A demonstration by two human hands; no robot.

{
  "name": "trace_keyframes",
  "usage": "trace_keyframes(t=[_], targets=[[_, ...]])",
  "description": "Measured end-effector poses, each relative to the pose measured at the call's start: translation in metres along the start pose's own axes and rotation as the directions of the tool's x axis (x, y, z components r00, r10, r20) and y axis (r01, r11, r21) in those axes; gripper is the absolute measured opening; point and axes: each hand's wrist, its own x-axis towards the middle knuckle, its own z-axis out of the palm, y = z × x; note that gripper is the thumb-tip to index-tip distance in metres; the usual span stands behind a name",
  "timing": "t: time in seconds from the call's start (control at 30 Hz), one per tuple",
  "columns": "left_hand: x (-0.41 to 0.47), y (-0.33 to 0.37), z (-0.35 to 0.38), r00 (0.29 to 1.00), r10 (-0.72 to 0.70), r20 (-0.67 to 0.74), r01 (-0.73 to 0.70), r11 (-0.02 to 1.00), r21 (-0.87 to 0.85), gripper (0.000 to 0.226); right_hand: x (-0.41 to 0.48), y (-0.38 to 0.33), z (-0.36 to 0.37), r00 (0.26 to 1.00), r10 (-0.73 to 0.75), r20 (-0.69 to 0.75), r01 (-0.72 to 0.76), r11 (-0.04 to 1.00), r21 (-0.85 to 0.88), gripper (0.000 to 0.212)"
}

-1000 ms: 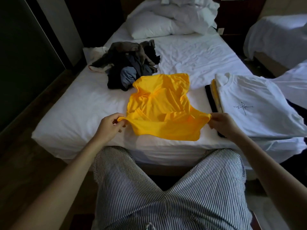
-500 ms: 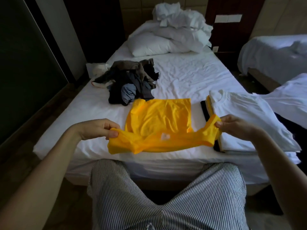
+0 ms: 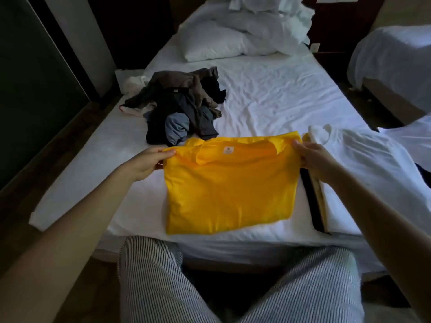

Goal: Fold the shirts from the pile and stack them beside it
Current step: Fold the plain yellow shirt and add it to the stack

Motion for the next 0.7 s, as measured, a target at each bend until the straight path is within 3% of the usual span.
trace_keyframes(t=[0.2, 0.4, 0.53, 0.6, 0.7], targets=[[0.084, -0.023, -0.001, 0.991, -0.131, -0.003, 0.13, 0.984, -0.12, 0.016, 0.077, 0.021, 0.016, 0.997, 0.078, -0.015, -0.078, 0.996, -0.033, 0.032], [0.151, -0.05, 0.006, 0.952, -0.233, -0.2, 0.158, 0.93, -0.331, 0.015, 0.141, 0.056, 0.025, 0.984, 0.164, -0.068, -0.161, 0.985, 0.058, 0.03], [0.178, -0.06, 0.004, 0.91, -0.345, -0.231, 0.218, 0.871, -0.441, 0.025, 0.171, 0.083, 0.033, 0.969, 0.208, -0.131, -0.2, 0.977, 0.071, 0.031], [0.189, -0.059, 0.0, 0.893, -0.366, -0.263, 0.243, 0.883, -0.401, 0.044, 0.181, 0.094, 0.037, 0.962, 0.236, -0.139, -0.231, 0.971, 0.054, 0.029], [0.198, -0.056, 0.001, 0.914, -0.297, -0.278, 0.24, 0.945, -0.221, 0.029, 0.184, 0.098, 0.041, 0.959, 0.238, -0.154, -0.234, 0.971, 0.044, 0.026]])
